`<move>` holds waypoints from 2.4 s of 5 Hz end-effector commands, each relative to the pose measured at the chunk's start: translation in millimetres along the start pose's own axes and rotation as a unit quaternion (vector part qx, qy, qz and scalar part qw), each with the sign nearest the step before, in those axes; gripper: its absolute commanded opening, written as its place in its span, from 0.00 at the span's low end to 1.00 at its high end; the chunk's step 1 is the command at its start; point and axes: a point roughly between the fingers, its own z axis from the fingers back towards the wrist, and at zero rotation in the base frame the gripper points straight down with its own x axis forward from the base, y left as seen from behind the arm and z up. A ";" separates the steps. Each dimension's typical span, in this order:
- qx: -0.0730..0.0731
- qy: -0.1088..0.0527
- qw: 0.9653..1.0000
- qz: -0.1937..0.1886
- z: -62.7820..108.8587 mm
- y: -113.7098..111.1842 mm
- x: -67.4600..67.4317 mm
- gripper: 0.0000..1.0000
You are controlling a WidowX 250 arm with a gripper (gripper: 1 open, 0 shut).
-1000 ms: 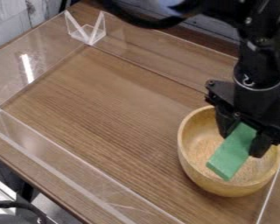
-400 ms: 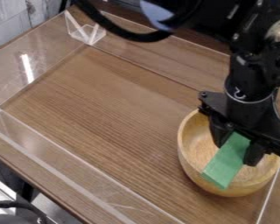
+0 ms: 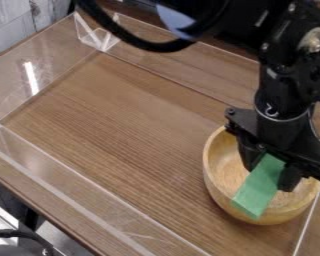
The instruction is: Put the green block in the brown bowl
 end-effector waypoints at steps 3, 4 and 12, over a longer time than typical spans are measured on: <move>-0.011 -0.020 1.000 0.019 4.0 3.2 8.1 0.00; -0.011 -0.018 1.000 0.023 1.9 4.9 8.1 0.00; -0.028 -0.009 0.998 0.049 1.4 30.1 19.6 1.00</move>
